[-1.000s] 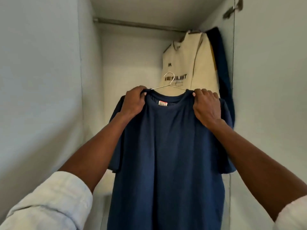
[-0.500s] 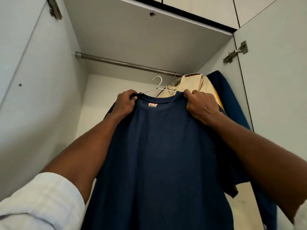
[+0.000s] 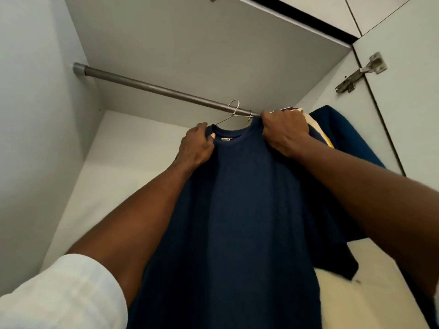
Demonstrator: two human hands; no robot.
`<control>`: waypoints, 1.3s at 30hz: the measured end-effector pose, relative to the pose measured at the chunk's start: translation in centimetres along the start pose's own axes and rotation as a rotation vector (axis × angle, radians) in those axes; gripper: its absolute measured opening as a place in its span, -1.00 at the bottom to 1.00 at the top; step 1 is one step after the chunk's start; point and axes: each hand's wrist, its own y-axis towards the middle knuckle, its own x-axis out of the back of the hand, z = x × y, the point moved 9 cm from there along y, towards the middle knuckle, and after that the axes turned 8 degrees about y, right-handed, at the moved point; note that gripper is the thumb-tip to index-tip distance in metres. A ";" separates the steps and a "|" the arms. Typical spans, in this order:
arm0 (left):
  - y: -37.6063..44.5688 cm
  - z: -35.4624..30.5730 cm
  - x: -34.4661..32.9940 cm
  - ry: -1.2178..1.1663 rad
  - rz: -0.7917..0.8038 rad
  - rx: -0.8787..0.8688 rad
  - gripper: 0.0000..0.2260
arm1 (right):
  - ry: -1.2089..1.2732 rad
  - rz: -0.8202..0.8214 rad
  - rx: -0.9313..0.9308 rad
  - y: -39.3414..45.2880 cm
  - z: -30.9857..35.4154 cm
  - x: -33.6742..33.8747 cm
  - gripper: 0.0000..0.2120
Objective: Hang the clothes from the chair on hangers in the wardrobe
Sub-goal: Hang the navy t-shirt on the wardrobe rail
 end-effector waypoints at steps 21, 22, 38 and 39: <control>3.3 2.4 -10.2 0.074 0.248 -0.189 -0.53 | -0.303 0.182 -0.091 9.8 4.0 -7.4 -0.76; 3.3 2.7 -10.4 0.079 0.247 -0.192 -0.53 | -0.313 0.185 -0.085 9.8 4.3 -7.5 -0.76; 0.0 3.2 -9.2 -0.009 0.129 -0.170 -0.60 | -0.453 0.050 -0.047 4.8 7.8 -7.4 -0.62; -0.5 3.3 -8.8 -0.037 0.095 -0.158 -0.61 | -0.398 0.039 -0.026 3.8 8.8 -7.4 -0.63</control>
